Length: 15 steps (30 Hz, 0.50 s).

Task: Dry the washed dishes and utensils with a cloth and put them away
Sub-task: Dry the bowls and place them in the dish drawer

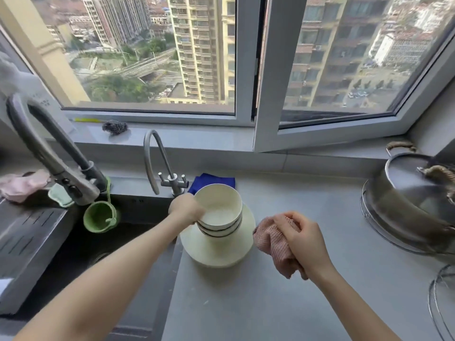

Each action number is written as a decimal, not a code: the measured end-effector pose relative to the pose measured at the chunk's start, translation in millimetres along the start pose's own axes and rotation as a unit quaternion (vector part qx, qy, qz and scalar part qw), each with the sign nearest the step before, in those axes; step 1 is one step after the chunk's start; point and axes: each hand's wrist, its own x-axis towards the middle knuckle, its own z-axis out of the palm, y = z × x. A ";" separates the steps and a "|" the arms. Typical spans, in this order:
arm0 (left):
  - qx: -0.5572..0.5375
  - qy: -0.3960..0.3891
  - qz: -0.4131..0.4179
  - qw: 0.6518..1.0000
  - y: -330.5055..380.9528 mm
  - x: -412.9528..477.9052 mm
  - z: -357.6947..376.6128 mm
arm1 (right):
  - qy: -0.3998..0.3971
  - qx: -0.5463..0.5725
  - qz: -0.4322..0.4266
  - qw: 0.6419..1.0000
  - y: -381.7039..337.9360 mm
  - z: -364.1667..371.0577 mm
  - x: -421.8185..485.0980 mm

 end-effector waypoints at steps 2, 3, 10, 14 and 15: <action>0.002 -0.014 0.002 1.000 1.9 2.9 -4.6 | 0.002 -0.001 0.001 1.000 -0.5 3.2 4.6; 0.001 -0.026 0.003 1.000 3.0 3.7 -7.5 | 0.003 -0.002 0.002 1.000 -1.2 4.9 6.5; 0.050 -0.030 0.078 0.995 25.0 1.0 -30.6 | 0.019 0.006 -0.008 1.000 -11.7 10.7 13.0; 0.098 0.010 0.149 0.984 34.8 -12.8 -43.4 | 0.033 0.011 -0.015 0.999 -15.3 10.4 12.2; 0.109 0.019 0.168 0.980 35.1 -16.1 -45.5 | 0.036 0.011 -0.018 0.999 -16.1 10.2 11.6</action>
